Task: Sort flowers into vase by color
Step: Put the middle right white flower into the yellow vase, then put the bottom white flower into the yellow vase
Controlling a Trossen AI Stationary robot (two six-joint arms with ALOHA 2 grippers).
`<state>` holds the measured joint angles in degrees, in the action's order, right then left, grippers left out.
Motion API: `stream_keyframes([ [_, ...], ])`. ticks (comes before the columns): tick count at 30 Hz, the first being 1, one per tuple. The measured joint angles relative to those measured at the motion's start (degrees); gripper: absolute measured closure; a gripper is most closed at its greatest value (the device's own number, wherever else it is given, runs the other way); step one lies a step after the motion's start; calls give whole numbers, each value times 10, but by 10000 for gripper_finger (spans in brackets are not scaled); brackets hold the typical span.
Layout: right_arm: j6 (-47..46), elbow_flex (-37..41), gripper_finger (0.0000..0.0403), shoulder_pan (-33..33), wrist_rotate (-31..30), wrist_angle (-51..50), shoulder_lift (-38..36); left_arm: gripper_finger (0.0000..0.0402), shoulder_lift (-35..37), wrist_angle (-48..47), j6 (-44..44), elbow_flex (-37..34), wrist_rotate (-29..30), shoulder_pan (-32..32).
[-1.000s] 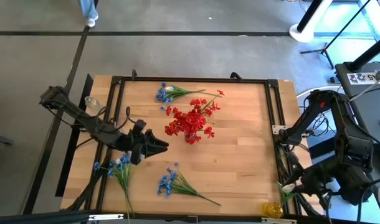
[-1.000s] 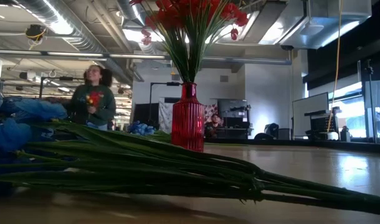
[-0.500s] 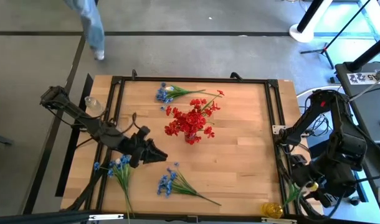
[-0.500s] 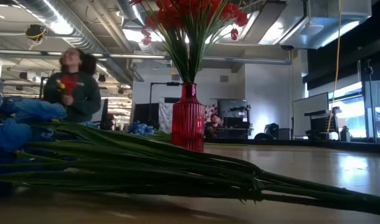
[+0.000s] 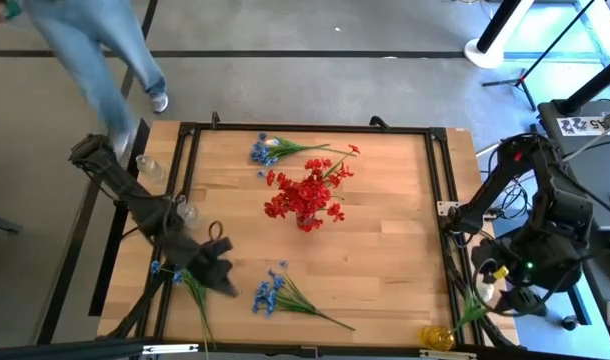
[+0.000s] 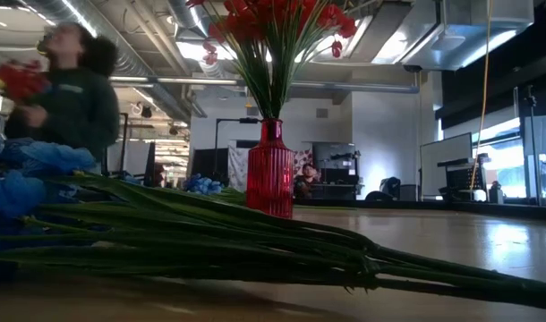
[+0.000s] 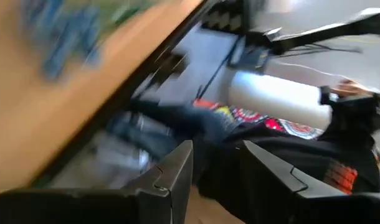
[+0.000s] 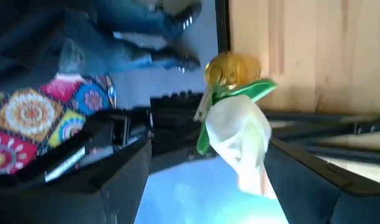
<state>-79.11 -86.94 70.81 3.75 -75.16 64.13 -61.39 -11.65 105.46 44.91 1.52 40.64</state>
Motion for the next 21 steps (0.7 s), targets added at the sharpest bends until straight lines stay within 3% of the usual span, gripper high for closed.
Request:
stream_keyframes([
  [7, -1, 0, 97, 0, -85, -16, -22, 278, 0, -148, 199, 0, -12, 96],
  [13, -5, 0, 97, 0, -125, -26, -34, 278, -2, -243, 330, 0, -14, 141],
  [17, -16, 0, 97, 0, -132, -25, -38, 278, -5, -290, 374, 0, -97, 151],
  [21, -16, 0, 97, 0, -142, -28, -39, 278, -14, -403, 391, 0, -187, 148],
])
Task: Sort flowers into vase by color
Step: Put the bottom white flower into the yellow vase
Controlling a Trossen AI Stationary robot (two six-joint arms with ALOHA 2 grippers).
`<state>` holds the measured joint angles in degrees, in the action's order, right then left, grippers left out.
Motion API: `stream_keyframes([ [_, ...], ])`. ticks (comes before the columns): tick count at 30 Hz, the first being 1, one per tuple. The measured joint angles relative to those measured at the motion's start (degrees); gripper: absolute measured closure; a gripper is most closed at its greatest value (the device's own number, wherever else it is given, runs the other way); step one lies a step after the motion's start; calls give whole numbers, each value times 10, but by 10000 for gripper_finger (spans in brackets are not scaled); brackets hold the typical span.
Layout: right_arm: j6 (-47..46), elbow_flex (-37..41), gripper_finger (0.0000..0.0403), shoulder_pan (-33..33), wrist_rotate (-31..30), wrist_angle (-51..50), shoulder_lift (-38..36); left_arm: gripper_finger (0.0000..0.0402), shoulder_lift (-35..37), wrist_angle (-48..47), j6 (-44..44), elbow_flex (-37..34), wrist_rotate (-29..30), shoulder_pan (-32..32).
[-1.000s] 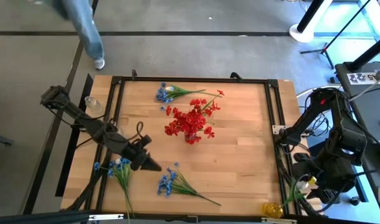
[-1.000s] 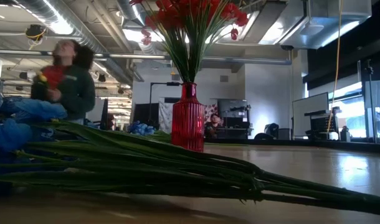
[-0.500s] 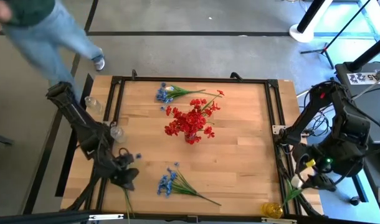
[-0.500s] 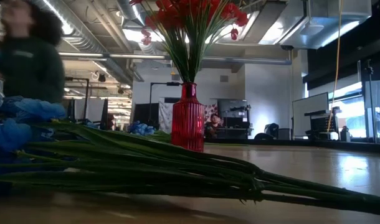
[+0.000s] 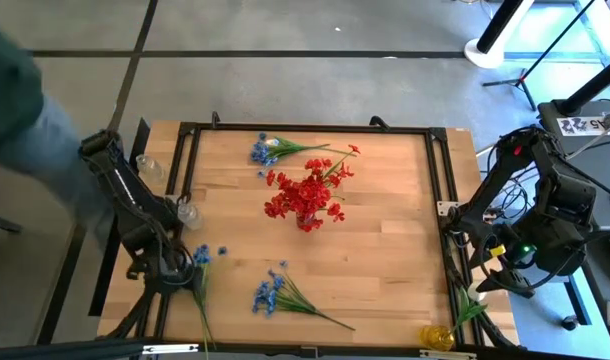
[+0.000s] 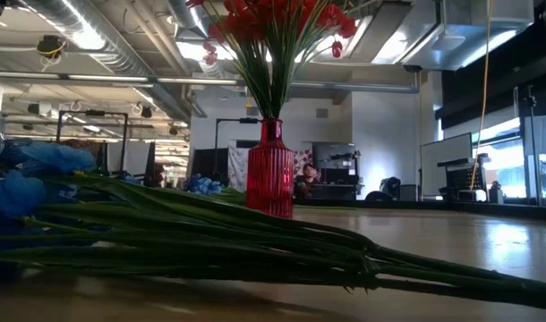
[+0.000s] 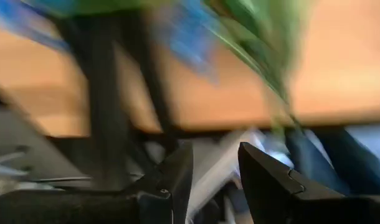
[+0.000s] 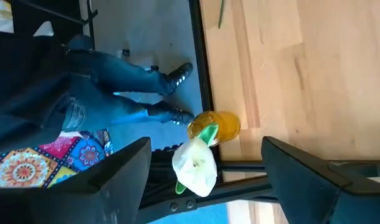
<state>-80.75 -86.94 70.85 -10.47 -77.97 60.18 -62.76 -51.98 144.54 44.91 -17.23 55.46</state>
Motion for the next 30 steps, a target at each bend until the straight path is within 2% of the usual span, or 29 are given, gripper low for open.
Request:
stream_keyframes([
  [2, -1, 0, 97, 0, -7, -9, -1, 278, -2, -35, 8, -8, 2, 0],
  [4, -5, 0, 97, 0, -9, -18, -1, 278, -3, -30, 7, -22, 34, -1],
  [6, -13, 0, 97, 0, -9, -27, -1, 278, -4, -2, 5, -37, 53, -10],
  [10, -15, 0, 97, 0, -5, -30, -1, 278, -27, 36, -6, -74, 52, -35],
  [13, -19, 0, 97, 0, -5, -30, -1, 278, -54, 99, -23, -101, 64, -55],
  [15, -20, 0, 97, 0, -5, -31, -1, 278, -73, 162, -53, -113, 127, -73],
  [19, -20, 0, 97, 0, -5, -40, -6, 278, -82, 271, -152, -115, 338, -122],
  [21, -22, 0, 97, 0, -5, -42, -11, 278, -78, 311, -193, -115, 400, -150],
  [24, -22, 0, 97, 0, -5, -42, -17, 278, -77, 354, -254, -107, 398, -176],
  [27, -29, 0, 97, 0, -6, -45, -19, 278, -80, 360, -284, -87, 348, -173],
  [30, -39, 0, 97, 0, -16, -51, -18, 278, -85, 333, -280, -76, 313, -148],
])
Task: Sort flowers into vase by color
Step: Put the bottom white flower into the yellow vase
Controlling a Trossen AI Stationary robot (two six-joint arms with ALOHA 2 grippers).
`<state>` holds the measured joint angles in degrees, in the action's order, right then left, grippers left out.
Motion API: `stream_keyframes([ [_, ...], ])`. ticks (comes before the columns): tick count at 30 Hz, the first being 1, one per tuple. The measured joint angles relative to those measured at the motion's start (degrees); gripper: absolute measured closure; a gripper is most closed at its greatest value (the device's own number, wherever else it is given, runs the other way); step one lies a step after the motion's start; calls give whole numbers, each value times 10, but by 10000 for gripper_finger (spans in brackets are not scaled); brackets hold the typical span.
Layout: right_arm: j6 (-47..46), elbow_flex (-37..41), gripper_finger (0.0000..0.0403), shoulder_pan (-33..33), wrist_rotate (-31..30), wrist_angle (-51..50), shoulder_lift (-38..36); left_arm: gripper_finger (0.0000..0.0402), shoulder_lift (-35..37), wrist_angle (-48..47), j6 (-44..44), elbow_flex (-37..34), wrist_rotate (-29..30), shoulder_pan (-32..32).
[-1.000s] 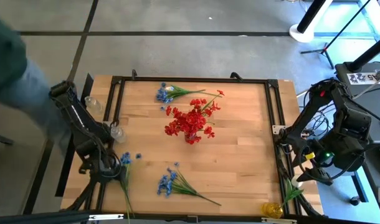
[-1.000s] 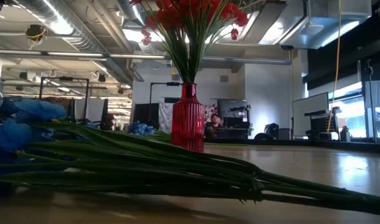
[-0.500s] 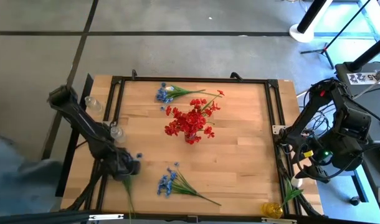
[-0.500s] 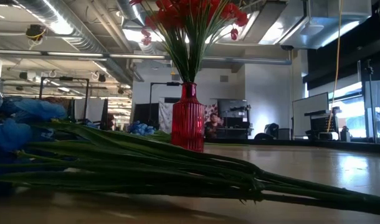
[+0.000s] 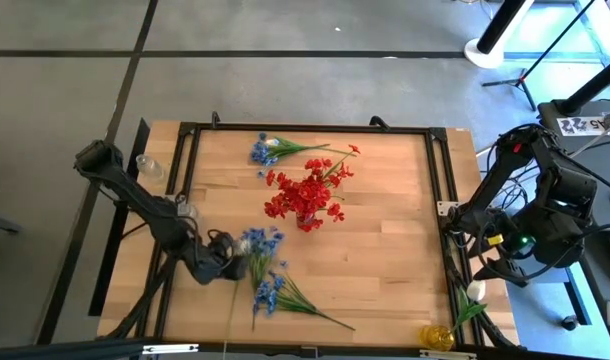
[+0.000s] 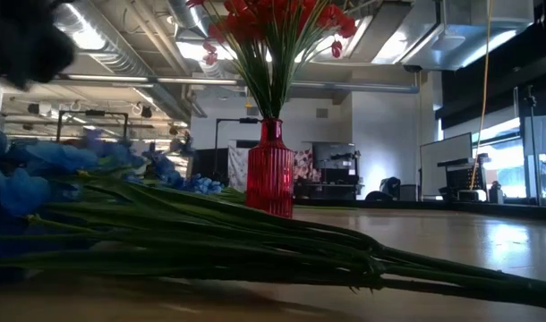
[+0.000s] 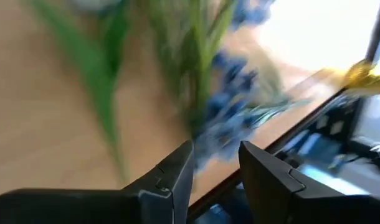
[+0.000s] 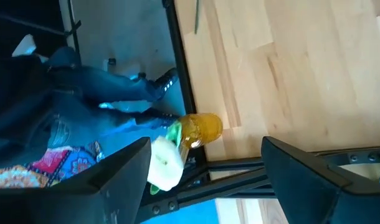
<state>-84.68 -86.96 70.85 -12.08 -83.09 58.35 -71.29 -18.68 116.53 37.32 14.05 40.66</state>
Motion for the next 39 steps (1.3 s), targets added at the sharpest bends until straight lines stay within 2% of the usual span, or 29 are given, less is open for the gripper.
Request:
stream_keyframes([
  [4, -11, 0, 97, 0, -12, -13, 0, 278, -37, -16, -1, 2, 13, 29],
  [12, -11, 0, 97, 0, -4, -24, -1, 278, -136, -19, 18, 2, 28, 24],
  [19, -23, 0, 97, 0, -4, -25, -2, 278, -124, -25, 33, 9, 21, 13],
  [22, -25, 0, 97, 0, -6, -27, -2, 278, -123, -61, 40, 14, 43, 13],
  [28, -30, 0, 97, 0, -22, -29, -2, 278, -166, -66, 29, 16, 34, 1],
  [35, -39, 0, 97, 0, -23, -32, -2, 278, -196, -29, 1, 16, 61, -13],
  [39, -40, 0, 97, 0, -28, -44, -4, 306, -197, -36, 1, 16, 63, -18],
])
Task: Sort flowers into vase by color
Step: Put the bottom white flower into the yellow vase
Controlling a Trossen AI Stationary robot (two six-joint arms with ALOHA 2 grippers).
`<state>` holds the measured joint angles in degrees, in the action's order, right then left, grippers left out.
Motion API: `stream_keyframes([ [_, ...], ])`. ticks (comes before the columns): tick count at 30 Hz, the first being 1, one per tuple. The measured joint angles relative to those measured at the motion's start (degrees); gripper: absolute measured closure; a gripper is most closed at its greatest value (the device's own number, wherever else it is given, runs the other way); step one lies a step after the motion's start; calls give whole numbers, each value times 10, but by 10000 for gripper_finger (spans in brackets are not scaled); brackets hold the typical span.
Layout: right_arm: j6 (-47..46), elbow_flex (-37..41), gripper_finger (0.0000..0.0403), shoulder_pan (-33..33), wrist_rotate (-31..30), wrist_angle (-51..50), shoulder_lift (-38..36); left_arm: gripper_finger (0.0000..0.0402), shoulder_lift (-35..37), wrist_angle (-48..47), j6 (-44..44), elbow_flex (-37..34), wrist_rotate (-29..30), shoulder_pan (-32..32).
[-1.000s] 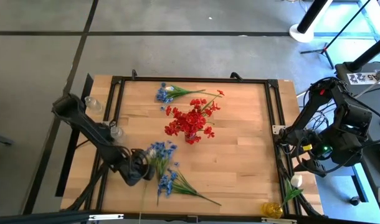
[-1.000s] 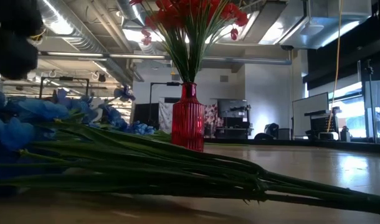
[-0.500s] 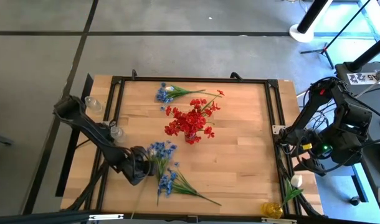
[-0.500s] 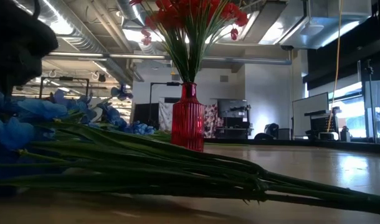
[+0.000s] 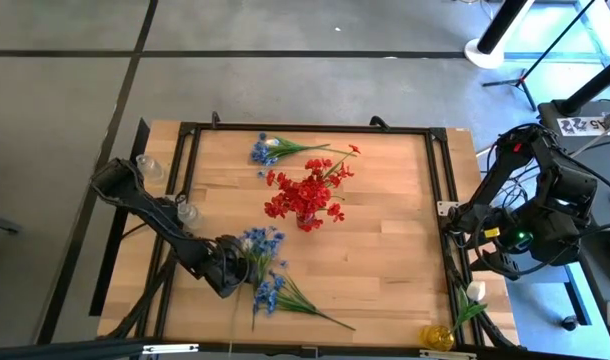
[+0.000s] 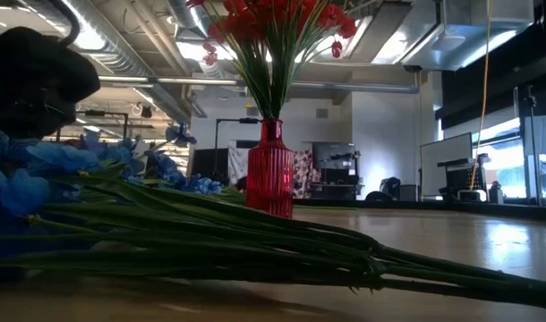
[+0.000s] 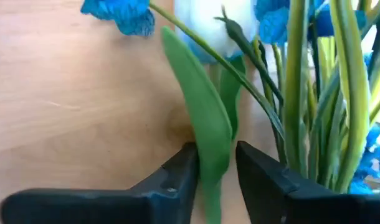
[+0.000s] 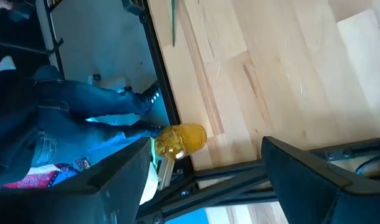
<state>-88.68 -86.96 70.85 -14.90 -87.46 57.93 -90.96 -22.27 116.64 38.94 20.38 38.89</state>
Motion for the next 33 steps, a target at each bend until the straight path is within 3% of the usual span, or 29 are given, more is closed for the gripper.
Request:
stream_keyframes([
  [5, 0, -8, 97, 0, -49, -3, -5, 389, 8, -19, 0, -1, -13, 8],
  [9, 5, -45, 97, 0, -126, -18, -5, 395, 46, -118, -12, 21, -35, 29],
  [15, 51, -100, 97, 0, -323, -7, -5, 398, 151, -357, -79, 145, -85, 63],
  [21, 189, -106, 98, 0, -450, 56, -2, 399, 237, -353, -185, 275, -59, 90],
  [23, 216, -106, 98, 0, -481, 58, 2, 399, 249, -351, -215, 312, -58, 90],
  [27, 223, -105, 98, 0, -526, 60, 5, 400, 250, -456, -226, 361, -31, 73],
  [31, 223, -106, 98, 0, -546, 65, 8, 400, 243, -456, -233, 342, -13, 30],
  [33, 217, -106, 98, 0, -540, 65, 12, 400, 222, -443, -250, 315, -49, 11],
])
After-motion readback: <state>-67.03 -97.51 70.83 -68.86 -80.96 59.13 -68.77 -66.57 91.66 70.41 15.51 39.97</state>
